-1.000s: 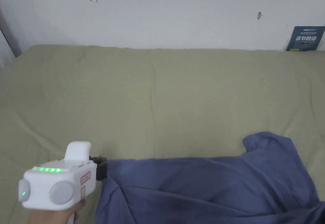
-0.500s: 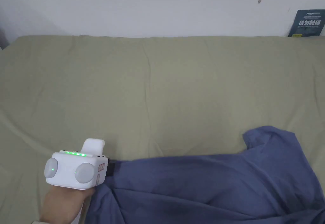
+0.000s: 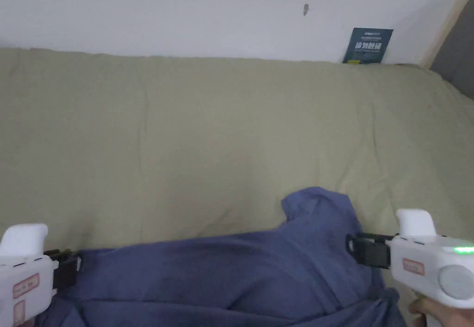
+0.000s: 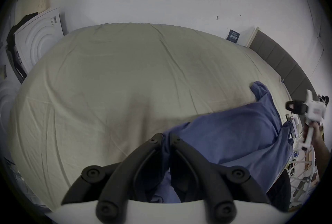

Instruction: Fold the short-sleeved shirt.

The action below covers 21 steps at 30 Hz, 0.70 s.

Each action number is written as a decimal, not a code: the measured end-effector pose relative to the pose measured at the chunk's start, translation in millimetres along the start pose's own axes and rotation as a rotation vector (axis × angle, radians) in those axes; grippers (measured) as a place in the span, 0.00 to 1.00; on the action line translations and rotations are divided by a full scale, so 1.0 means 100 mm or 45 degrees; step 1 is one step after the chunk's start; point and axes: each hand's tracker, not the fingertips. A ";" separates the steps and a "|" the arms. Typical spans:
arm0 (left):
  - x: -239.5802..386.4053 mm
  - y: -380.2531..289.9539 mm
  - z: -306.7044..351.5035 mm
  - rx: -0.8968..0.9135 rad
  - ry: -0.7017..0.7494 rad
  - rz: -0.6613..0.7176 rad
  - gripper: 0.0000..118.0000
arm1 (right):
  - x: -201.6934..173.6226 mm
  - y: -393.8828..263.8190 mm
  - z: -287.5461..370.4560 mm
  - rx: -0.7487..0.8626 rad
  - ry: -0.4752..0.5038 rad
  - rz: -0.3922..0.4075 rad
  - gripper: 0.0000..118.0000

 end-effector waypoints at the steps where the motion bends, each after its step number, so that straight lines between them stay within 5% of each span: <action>1: 0.02 -0.01 0.01 -0.003 0.002 0.002 0.07 | 0.05 0.07 -0.17 -0.059 -0.024 -0.002 0.99; 9: -0.07 0.01 -0.14 -0.038 -0.003 0.022 0.07 | -0.14 0.22 -0.95 -0.180 -0.168 0.277 0.95; 12: -0.08 0.01 -0.17 -0.048 -0.001 0.014 0.07 | -0.19 0.20 -0.81 -0.178 -0.018 0.207 0.56; 13: -0.08 0.01 -0.17 -0.046 0.001 0.012 0.07 | -0.23 0.19 -0.76 -0.145 -0.039 0.228 0.14; 14: -0.07 0.01 -0.17 -0.044 0.001 0.012 0.07 | -0.27 0.18 -0.71 -0.135 0.001 0.254 0.01; 18: -0.06 0.05 -0.23 -0.045 -0.003 0.022 0.07 | -0.29 0.21 -0.57 -0.185 0.131 0.228 0.01; 21: -0.04 0.07 -0.10 -0.034 -0.027 0.038 0.07 | -0.30 0.27 -0.27 -0.050 0.086 0.259 0.01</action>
